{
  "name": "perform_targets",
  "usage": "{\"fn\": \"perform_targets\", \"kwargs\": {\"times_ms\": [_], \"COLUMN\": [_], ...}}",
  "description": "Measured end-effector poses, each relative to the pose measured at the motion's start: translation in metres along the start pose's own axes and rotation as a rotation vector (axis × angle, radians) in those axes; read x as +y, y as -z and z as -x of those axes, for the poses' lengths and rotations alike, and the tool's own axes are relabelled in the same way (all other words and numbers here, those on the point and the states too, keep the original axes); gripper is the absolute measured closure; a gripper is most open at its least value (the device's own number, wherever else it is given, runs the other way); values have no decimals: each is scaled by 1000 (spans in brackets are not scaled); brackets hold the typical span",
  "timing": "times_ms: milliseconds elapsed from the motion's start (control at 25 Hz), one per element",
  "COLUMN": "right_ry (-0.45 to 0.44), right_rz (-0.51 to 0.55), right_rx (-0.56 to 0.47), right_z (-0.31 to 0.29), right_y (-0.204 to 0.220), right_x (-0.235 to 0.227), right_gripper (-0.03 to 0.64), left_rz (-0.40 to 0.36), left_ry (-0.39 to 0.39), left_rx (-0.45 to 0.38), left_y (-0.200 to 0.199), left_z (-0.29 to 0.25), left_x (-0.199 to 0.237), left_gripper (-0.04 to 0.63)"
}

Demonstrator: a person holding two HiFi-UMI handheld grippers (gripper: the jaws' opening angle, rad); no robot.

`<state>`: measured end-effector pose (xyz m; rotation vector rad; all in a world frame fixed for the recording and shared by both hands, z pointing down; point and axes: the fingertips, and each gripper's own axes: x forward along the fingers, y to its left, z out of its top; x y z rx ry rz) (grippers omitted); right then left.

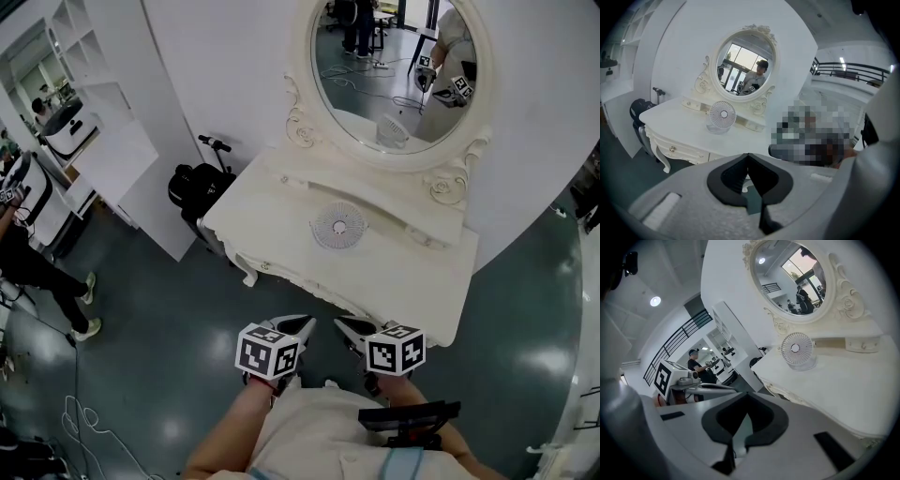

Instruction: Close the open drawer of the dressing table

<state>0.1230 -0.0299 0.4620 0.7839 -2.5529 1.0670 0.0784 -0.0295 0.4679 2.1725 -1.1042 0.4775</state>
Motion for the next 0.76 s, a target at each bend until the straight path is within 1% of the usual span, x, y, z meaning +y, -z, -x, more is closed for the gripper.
{"fn": "perform_targets", "kwargs": {"times_ms": [760], "right_ry": [-3], "right_rz": [-1], "right_rx": [1], "right_z": [-1], "right_y": [-1], "right_x": [2], "right_gripper": [601], "left_rz": [22], "left_ry": [7], "left_rx": [9], "left_y": [2], "left_z": [1], "left_x": [2], "left_gripper": [584]}}
